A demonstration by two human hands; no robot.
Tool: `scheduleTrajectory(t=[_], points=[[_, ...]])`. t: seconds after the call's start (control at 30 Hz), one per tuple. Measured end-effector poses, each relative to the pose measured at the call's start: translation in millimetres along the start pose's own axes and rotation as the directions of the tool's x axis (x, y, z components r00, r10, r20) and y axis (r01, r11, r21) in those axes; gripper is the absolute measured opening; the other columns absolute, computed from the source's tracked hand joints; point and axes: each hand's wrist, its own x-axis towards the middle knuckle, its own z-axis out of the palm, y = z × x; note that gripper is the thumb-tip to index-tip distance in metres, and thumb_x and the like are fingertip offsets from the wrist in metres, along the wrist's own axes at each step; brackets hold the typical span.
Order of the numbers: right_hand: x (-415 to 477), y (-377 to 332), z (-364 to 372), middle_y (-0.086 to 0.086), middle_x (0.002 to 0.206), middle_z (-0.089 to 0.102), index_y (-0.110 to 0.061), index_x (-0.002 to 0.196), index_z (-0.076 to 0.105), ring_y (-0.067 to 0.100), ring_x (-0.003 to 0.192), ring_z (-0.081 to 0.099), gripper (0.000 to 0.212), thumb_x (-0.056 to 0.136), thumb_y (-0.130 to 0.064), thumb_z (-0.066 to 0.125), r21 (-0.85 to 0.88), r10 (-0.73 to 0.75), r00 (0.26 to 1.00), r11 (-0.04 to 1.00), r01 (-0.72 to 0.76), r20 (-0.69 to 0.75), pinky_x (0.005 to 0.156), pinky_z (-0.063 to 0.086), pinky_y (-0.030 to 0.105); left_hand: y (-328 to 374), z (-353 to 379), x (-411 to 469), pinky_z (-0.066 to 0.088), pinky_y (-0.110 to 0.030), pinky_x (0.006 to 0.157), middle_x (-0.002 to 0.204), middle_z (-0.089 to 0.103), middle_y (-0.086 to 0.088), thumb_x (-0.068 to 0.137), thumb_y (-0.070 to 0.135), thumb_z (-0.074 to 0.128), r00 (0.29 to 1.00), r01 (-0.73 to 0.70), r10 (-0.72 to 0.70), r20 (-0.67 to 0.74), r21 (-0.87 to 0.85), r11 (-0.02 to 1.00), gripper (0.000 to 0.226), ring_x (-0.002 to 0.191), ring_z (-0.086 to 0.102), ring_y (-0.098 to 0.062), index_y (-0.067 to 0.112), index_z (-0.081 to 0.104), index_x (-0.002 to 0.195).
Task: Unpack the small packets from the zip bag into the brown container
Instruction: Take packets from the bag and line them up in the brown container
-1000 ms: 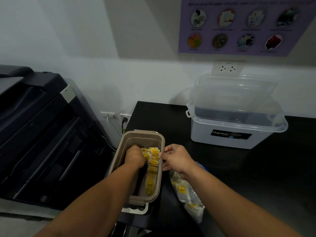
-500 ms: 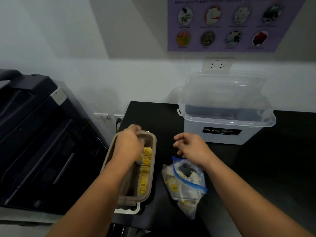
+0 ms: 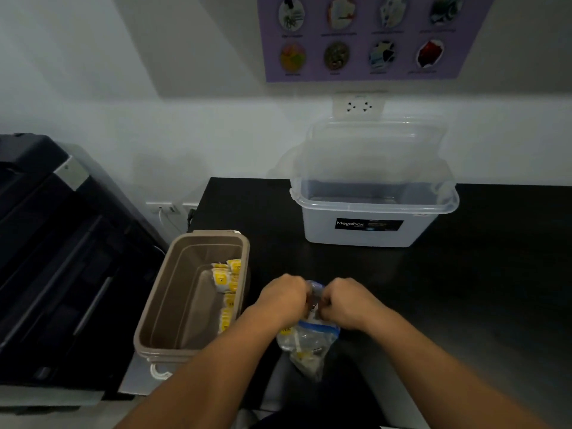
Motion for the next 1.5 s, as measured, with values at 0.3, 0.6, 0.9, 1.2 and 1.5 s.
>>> scheduleTrajectory(t=[0.3,0.6,0.9,1.2,1.5], points=[[19.2,10.1,23.8,0.002,0.111,0.062,-0.025,0.126,0.061,0.020,0.097,0.059,0.040,0.090,-0.041,0.067,-0.253,0.086,0.996,0.964,-0.086,-0.008,0.093,0.051,0.042,-2.6,19.8,6.2,0.055,-0.037,0.084,0.113,0.062,-0.005,0.094,0.022,0.064,0.994,-0.019,0.005,0.108,0.126,0.992,0.036,0.096,0.062,-0.021,0.029,0.062,0.129],[40.2,11.7,36.8,0.003,0.111,0.062,-0.030,0.132,0.061,0.022,0.100,0.059,0.039,0.094,-0.027,0.065,-0.197,0.196,0.980,0.960,-0.197,-0.025,0.096,0.050,0.043,-2.4,16.5,11.9,0.055,-0.041,0.091,0.118,0.062,-0.005,0.096,0.018,0.060,0.982,-0.061,0.032,0.188,0.150,0.987,0.032,0.102,0.063,-0.024,0.029,0.065,0.126],[43.5,9.9,31.5,0.007,0.122,0.059,-0.027,0.136,0.057,0.026,0.113,0.056,0.052,0.088,-0.015,0.073,-0.273,0.197,0.979,0.945,-0.177,0.049,0.102,0.046,0.045,-5.4,19.5,8.5,0.059,-0.040,0.085,0.096,0.072,0.004,0.091,0.022,0.060,0.994,-0.105,0.103,0.043,0.044,0.994,0.017,0.089,0.067,-0.017,0.028,0.076,0.090],[30.3,19.5,15.8,-0.001,0.116,0.055,-0.035,0.106,0.062,0.019,0.098,0.059,0.016,0.095,-0.024,0.066,0.026,0.085,0.988,0.996,-0.082,-0.133,0.090,0.056,0.041,-17.3,4.2,3.3,0.058,-0.035,0.088,0.093,0.071,0.008,0.092,0.018,0.062,0.985,-0.164,0.153,-0.073,-0.187,0.969,0.016,0.088,0.067,-0.008,0.030,0.070,0.086],[13.9,21.7,4.2,-0.002,0.092,0.066,-0.028,0.093,0.062,0.015,0.084,0.063,0.014,0.099,-0.017,0.055,0.274,0.041,0.934,0.960,0.062,-0.354,0.076,0.057,0.036,-15.5,2.9,-0.8,0.058,-0.035,0.081,0.088,0.069,0.009,0.095,0.020,0.061,0.942,-0.220,0.133,-0.307,-0.269,0.938,0.011,0.083,0.066,-0.011,0.030,0.066,0.095]])
